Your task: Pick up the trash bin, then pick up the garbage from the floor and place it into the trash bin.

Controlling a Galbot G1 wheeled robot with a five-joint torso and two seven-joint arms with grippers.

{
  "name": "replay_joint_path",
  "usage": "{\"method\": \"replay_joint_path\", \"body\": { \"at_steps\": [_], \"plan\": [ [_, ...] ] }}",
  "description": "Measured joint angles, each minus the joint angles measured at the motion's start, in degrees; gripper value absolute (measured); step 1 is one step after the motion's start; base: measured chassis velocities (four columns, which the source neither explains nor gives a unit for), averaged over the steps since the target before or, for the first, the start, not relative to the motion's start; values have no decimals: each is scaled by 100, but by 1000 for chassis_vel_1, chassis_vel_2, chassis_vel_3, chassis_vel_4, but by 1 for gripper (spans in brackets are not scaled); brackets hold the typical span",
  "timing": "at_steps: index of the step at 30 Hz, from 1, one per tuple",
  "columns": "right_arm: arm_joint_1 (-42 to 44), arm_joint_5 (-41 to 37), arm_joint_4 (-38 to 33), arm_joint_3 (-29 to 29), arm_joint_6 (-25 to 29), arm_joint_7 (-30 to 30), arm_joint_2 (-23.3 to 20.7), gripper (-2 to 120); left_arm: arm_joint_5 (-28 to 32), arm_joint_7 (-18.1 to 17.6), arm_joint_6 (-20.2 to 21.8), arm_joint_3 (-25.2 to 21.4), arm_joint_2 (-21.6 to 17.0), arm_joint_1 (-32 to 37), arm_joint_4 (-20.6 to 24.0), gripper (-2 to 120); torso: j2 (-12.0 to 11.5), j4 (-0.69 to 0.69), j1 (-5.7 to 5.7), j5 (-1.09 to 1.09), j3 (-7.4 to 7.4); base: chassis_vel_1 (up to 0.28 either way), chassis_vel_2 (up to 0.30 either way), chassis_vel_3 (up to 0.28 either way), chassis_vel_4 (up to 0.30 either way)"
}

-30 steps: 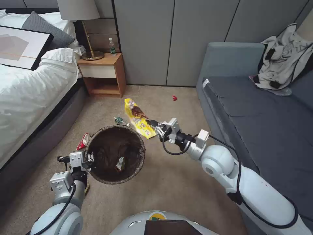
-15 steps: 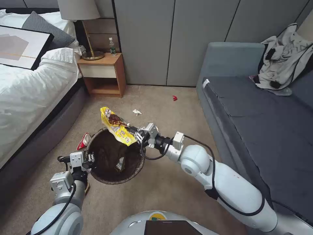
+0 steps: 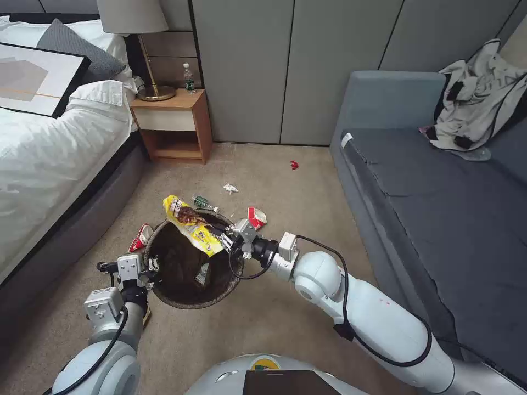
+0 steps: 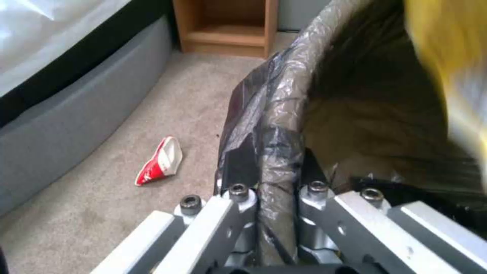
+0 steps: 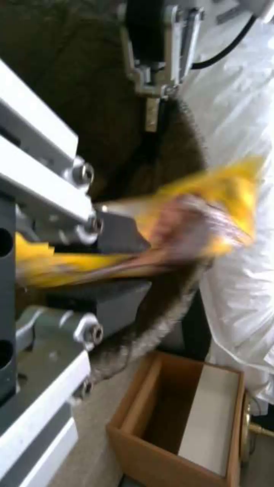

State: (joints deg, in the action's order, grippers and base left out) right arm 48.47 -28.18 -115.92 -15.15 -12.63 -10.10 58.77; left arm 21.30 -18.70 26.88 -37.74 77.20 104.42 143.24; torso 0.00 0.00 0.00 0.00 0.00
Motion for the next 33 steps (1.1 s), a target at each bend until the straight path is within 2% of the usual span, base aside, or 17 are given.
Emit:
{"method": "replay_joint_path", "body": {
  "at_steps": [3, 4, 6, 8, 9, 13, 14, 22, 27, 33],
  "plan": [
    [87, 191, 70, 8, 82, -3, 20, 28, 12, 1, 0, 1, -4, -17, 0, 4, 0, 0, 0, 0, 0, 0, 0, 0, 0],
    [87, 191, 70, 8, 82, -3, 20, 28, 12, 1, 0, 1, -4, -17, 0, 4, 0, 0, 0, 0, 0, 0, 0, 0, 0],
    [135, 283, 92, 16, 113, -10, 35, 39, 22, 2, 2, 0, -9, -23, 0, 4, 0, 0, 0, 0, 0, 0, 0, 0, 0],
    [153, 299, 92, 16, 117, -10, 50, 48, 36, 2, 6, -2, -16, -25, 0, 4, 0, 0, 0, 0, 0, 0, 0, 0, 0],
    [153, 299, 92, 16, 117, -10, 50, 48, 36, 2, 6, -2, -16, -25, 0, 4, 0, 0, 0, 0, 0, 0, 0, 0, 0],
    [155, 301, 86, 17, 117, -5, 79, 68, 61, 2, 18, -1, -31, -41, 0, 4, 0, 0, 0, 0, 0, 0, 0, 0, 0],
    [155, 301, 86, 17, 117, -5, 79, 68, 61, 2, 18, -1, -31, -41, 0, 4, 0, 0, 0, 0, 0, 0, 0, 0, 0],
    [238, 187, -31, 227, 119, 111, 97, 97, 82, 2, 23, 4, -56, -63, 0, 4, 0, 1, 0, 1, 0, 0, 0, 0, 0],
    [280, -191, -274, 569, 163, 476, 41, 100, 85, 2, 25, 7, -58, -67, 0, 4, 0, 0, 0, 1, 0, 0, 0, 0, 0],
    [338, -271, -440, 974, 226, 795, -73, 100, 88, 3, 25, -3, -48, -70, 0, 4, 0, 0, 0, 1, 0, 0, 0, 0, 0]
  ]
}}
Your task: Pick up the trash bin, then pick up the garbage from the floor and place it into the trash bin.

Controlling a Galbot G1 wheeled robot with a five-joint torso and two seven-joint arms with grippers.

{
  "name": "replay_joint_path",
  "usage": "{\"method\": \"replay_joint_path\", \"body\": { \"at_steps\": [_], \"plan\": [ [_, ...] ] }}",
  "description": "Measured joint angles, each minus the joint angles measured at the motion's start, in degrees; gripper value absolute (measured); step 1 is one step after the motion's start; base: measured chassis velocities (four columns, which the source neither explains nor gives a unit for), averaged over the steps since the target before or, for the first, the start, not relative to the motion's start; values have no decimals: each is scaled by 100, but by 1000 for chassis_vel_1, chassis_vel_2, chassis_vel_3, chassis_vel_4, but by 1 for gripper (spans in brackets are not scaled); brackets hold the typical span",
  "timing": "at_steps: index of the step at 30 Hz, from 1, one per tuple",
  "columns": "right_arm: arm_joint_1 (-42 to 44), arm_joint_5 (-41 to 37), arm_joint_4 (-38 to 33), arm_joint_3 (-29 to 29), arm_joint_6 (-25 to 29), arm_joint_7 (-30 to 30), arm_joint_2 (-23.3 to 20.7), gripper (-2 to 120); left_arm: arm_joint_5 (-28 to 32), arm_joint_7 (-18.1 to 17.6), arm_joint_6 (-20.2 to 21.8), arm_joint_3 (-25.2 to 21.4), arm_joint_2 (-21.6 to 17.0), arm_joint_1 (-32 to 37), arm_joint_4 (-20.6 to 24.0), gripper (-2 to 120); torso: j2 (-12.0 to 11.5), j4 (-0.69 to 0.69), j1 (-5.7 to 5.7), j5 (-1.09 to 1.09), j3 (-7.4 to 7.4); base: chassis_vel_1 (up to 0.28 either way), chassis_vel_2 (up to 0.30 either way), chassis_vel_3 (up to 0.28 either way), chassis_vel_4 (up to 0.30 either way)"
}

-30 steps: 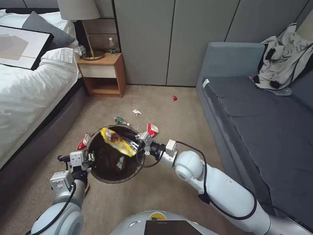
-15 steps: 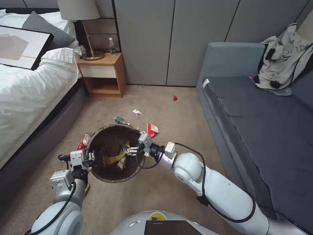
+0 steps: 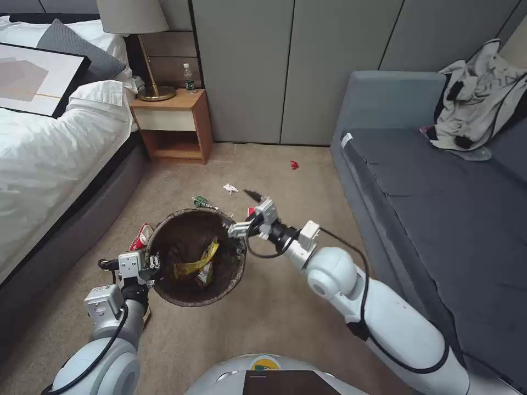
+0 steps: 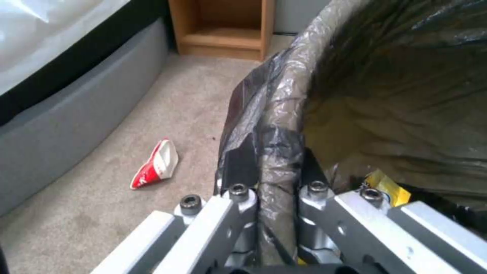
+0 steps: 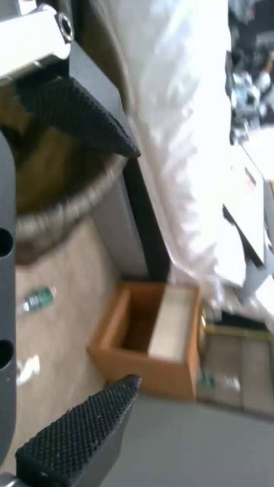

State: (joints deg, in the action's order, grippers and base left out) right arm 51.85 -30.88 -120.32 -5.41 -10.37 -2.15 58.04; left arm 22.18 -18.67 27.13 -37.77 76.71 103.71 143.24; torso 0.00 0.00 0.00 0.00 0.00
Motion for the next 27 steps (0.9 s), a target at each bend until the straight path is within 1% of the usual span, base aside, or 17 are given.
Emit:
{"method": "replay_joint_path", "body": {
  "at_steps": [4, 5, 9, 10, 15, 16, 20, 27],
  "plan": [
    [303, 38, -72, 444, 108, 232, -127, 100, 8, 2, 0, -13, -9, -3, 0, 4, 0, 0, 0, 1, 0, 0, 0, 0, 0],
    [303, 38, -72, 444, 108, 232, -127, 100, 8, 2, 0, -13, -9, -3, 0, 4, 0, 0, 0, 1, 0, 0, 0, 0, 0],
    [920, 240, -172, 1020, 248, 284, -81, 100, 25, 3, -1, -32, -12, -5, 0, 4, 0, 0, 0, 0, 0, 0, 0, 0, 0],
    [920, 240, -172, 1020, 248, 284, -81, 100, 25, 3, -1, -32, -12, -5, 0, 4, 0, 0, 0, 0, 0, 0, 0, 0, 0],
    [1934, 736, -349, 1658, 532, 432, 172, 100, 47, 4, -3, -55, -7, -2, 0, 4, 0, -1, 0, 1, 0, 0, 0, 0, 0],
    [1934, 736, -349, 1658, 532, 432, 172, 100, 47, 4, -3, -55, -7, -2, 0, 4, 0, -1, 0, 1, 0, 0, 0, 0, 0],
    [2539, 1161, -402, 2121, 824, 450, 444, 100, 51, 10, -3, -62, -3, -3, 0, 4, 0, 0, 0, 1, 0, 0, 0, 0, 0],
    [3098, 1551, -527, 2486, 1078, 630, 711, 100, 52, 19, -4, -56, 24, 5, 0, 4, 0, 0, 0, 0, 0, 0, 0, 0, 0]
  ]
}}
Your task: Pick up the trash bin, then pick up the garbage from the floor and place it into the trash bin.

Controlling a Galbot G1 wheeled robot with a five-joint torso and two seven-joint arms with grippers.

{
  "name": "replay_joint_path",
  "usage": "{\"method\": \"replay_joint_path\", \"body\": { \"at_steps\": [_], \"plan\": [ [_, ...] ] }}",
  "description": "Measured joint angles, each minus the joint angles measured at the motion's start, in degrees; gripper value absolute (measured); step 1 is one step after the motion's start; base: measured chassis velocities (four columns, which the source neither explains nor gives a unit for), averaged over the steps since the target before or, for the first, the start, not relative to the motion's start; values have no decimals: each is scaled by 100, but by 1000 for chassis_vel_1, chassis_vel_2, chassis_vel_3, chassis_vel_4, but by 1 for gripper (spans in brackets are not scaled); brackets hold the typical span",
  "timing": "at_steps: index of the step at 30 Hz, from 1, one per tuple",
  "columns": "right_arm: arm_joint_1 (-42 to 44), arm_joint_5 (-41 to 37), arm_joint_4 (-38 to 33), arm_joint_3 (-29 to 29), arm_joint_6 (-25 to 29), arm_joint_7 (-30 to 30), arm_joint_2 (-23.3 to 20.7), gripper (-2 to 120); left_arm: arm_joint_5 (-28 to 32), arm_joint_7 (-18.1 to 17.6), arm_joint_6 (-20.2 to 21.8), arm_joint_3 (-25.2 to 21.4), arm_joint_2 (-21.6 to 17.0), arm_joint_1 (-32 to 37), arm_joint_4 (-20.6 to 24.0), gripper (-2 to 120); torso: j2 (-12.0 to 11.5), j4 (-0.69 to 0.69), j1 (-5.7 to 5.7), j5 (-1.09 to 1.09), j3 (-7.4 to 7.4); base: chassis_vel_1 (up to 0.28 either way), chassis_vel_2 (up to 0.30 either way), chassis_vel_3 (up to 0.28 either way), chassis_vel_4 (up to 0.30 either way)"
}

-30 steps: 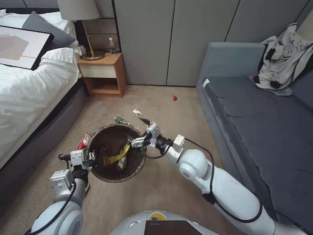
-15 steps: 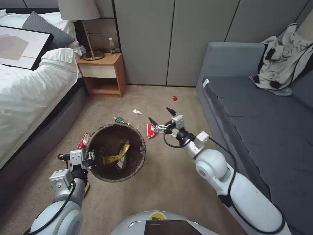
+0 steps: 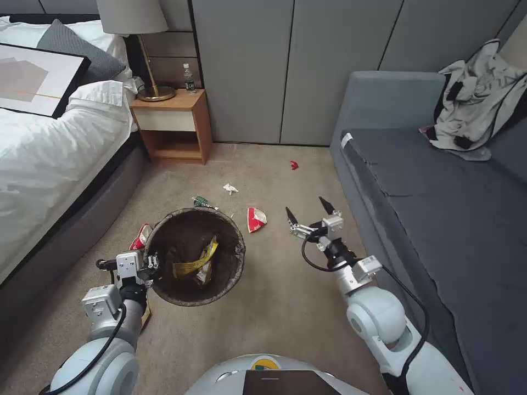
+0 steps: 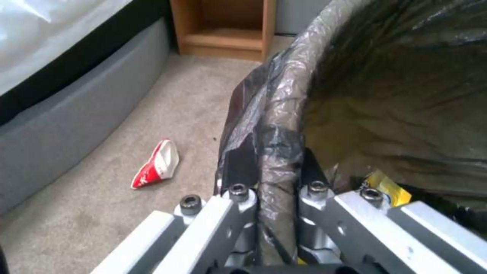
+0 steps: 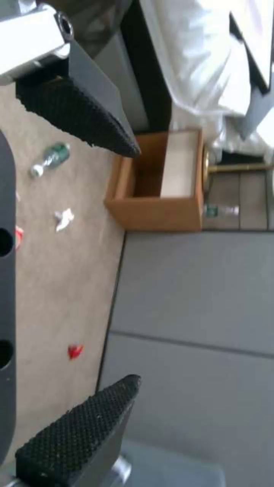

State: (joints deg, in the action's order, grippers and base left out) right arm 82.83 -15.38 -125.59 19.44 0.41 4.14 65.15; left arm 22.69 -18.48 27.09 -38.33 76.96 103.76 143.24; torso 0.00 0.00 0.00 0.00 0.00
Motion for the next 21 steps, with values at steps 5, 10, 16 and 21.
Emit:
{"method": "replay_joint_path", "body": {
  "at_steps": [5, 10, 16, 21],
  "plan": [
    [417, 248, -114, 225, 194, 69, 265, 100, -1, 5, 0, 8, 9, 2, 0, 4, 0, -1, 0, 0, 0, 0, 0, 0, 0],
    [712, 569, -47, 324, 460, 85, 496, 100, -7, 9, -1, 9, 16, 13, 0, 4, 0, -1, 0, 0, 0, 0, 0, 0, 0],
    [891, 855, 15, 337, 578, 167, 727, 100, -18, 11, -8, 16, 32, 27, 0, 4, 0, -1, 0, -1, 0, 0, 0, 0, 0],
    [796, 865, 36, 334, 574, 251, 691, 100, -20, 13, -10, 13, 24, 43, 0, 4, 0, 0, 0, 0, 0, 0, 0, 0, 0]
  ]
}}
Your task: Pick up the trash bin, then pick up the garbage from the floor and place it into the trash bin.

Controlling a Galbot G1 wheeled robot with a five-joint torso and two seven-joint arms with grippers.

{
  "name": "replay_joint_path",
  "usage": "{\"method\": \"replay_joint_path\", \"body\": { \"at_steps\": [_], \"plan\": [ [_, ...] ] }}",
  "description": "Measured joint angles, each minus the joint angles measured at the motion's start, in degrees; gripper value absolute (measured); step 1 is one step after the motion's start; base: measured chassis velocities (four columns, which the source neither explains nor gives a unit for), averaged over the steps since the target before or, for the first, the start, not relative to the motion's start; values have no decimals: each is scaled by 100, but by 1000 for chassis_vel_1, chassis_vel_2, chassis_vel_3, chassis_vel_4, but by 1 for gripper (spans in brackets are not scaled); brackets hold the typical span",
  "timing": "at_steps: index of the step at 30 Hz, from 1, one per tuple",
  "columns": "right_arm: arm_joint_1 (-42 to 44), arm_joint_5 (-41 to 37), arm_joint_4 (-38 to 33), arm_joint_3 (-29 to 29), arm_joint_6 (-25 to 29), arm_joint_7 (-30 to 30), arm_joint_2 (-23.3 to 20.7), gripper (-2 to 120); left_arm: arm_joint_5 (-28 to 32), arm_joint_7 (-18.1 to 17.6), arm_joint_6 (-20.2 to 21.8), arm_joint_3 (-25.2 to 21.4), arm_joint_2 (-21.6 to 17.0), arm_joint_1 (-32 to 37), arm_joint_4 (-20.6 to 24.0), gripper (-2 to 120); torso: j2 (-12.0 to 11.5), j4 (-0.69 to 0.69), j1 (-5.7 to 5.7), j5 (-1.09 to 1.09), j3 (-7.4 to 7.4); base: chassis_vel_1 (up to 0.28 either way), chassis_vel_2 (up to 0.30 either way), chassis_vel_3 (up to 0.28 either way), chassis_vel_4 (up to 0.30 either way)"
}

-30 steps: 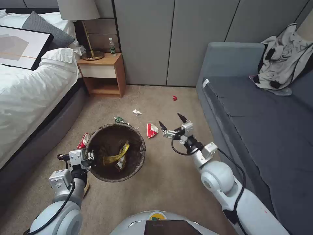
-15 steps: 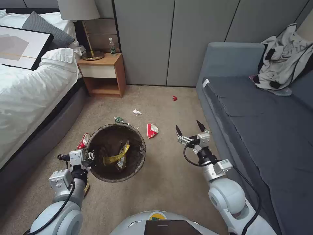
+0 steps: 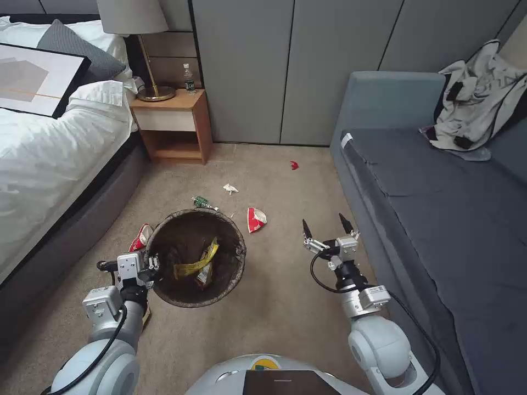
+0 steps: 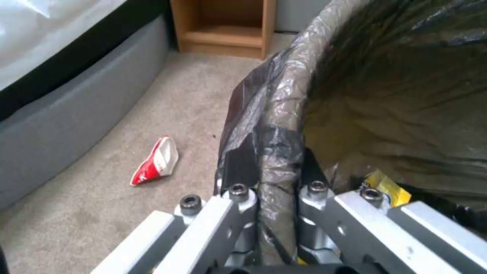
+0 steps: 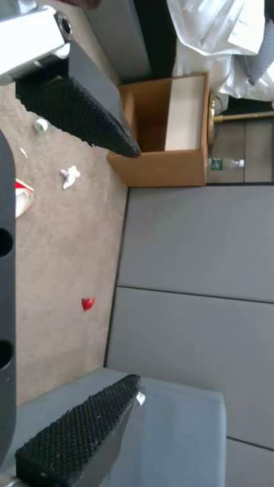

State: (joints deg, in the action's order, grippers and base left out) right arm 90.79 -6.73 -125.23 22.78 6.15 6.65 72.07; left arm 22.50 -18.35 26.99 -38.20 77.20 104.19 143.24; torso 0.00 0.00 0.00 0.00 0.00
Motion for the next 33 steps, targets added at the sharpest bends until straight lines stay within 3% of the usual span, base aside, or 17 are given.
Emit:
{"method": "replay_joint_path", "body": {
  "at_steps": [33],
  "plan": [
    [-83, -251, 8, -17, -76, 52, -111, 100, -18, 1, -15, 11, 12, 17, 0, 4, 0, -1, 0, 0, 0, -34, 33, 34, -36]
  ]
}}
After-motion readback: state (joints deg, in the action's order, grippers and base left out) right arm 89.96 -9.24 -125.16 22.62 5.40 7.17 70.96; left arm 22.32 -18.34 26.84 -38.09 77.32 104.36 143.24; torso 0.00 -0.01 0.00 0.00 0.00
